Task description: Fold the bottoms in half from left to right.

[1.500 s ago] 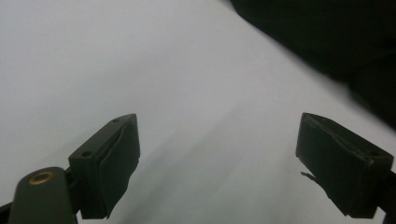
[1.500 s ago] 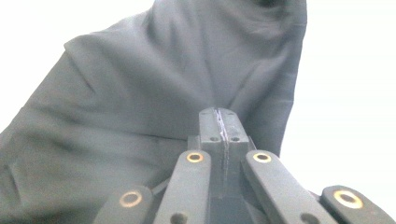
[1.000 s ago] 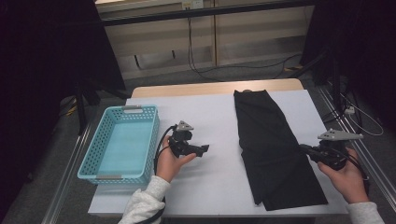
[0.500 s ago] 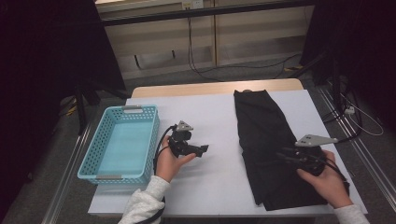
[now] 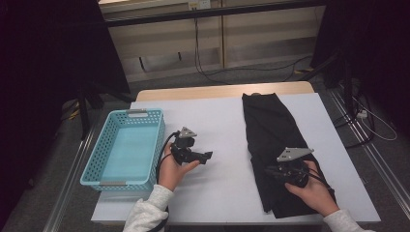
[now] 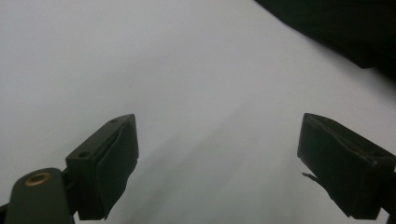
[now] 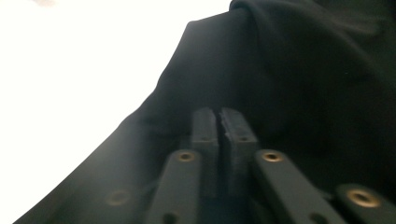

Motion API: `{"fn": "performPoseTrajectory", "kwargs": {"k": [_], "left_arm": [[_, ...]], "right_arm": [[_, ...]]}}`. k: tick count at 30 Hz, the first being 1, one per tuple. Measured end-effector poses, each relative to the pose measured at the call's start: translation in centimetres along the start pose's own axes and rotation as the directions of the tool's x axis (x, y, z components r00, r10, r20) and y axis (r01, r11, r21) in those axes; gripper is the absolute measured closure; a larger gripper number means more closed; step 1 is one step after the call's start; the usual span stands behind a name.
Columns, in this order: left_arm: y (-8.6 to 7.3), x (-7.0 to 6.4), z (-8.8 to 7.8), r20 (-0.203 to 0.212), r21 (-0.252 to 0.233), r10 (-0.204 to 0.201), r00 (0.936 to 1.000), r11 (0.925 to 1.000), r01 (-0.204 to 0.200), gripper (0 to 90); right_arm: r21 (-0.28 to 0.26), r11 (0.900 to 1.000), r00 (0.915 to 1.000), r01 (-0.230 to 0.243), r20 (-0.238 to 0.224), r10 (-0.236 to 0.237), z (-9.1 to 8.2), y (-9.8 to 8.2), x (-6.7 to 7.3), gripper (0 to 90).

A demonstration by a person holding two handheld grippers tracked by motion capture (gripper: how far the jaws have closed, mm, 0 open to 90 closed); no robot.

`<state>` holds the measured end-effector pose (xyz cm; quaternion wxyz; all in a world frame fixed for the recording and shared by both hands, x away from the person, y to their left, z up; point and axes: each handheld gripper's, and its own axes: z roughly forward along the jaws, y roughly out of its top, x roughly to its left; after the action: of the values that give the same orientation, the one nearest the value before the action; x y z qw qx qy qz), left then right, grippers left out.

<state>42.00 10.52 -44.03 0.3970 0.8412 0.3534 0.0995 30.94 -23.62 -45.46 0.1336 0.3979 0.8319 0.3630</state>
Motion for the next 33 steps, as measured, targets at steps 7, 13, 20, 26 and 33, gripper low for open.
{"fn": "performPoseTrajectory", "kwargs": {"k": [7,13,20,26,33], "left_arm": [[0.1,0.0,0.1,0.001,-0.001,0.003,1.0,1.0,-0.003,12.5],[0.3,0.0,0.2,0.005,-0.003,0.009,0.9999,1.0,-0.009,12.5],[0.7,-0.3,0.5,0.015,-0.01,0.014,0.9998,0.9999,-0.013,12.5],[0.7,-0.5,0.7,0.018,0.001,0.025,0.9995,0.9997,-0.025,12.5],[0.8,-0.8,0.9,0.011,-0.001,0.026,0.9996,0.9997,-0.026,12.5]], "right_arm": [[-0.043,0.999,0.9998,-0.02,-0.003,0.02,-2.1,-0.6,-0.6,89.9],[-0.102,0.992,0.9966,-0.073,0.03,0.076,-5.1,-2.1,-1.9,90.0],[-0.137,0.987,0.9931,-0.085,0.069,0.095,-8.9,-4.5,-1.9,90.0],[-0.146,0.983,0.9843,-0.114,0.118,0.132,-11.9,-7.4,-2.3,75.2],[-0.168,0.977,0.9629,-0.133,0.212,0.167,-11.4,-5.7,-4.1,63.6]]}}
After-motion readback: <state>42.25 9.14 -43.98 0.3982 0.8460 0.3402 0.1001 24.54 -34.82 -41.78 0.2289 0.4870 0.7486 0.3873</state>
